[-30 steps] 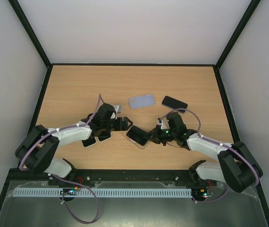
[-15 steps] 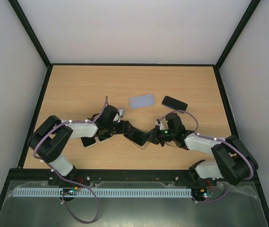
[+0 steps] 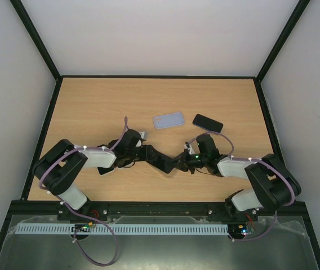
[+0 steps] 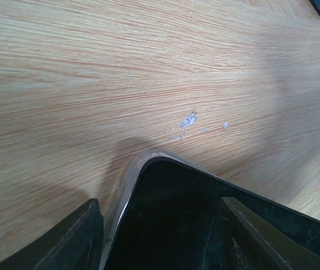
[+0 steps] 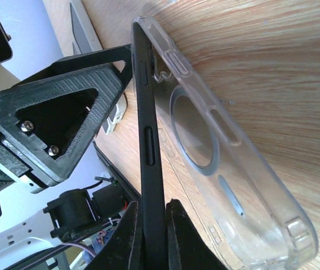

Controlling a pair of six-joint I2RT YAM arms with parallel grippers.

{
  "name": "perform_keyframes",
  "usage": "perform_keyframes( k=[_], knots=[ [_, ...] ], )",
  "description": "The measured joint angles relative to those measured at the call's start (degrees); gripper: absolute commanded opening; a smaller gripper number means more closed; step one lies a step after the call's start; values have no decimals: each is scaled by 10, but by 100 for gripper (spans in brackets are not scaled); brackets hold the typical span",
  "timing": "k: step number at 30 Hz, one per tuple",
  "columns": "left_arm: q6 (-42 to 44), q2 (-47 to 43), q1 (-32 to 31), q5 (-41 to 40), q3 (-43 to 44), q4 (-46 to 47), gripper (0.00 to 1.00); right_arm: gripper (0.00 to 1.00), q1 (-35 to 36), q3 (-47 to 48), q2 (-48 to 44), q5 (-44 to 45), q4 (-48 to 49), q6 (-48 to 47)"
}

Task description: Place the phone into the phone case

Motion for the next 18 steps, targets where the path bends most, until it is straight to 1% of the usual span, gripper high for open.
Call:
perform_keyframes(
  k=[3,7,14,18],
  knots=[
    [-16,-12,-6,-15,-17,14,57,12,1,1,7,2,-7,-12],
    [-28,-24,-20,-30,-26,11,57,22,3,8,12,22,-56,-44],
    [-39,-36,-40,-26,-31,-2,57,39,12,41,-2,104,-181,-96],
    [-40,-45,-49,-14,-33,-18,57,51,25,72,-17,156,-249,-116]
  ],
)
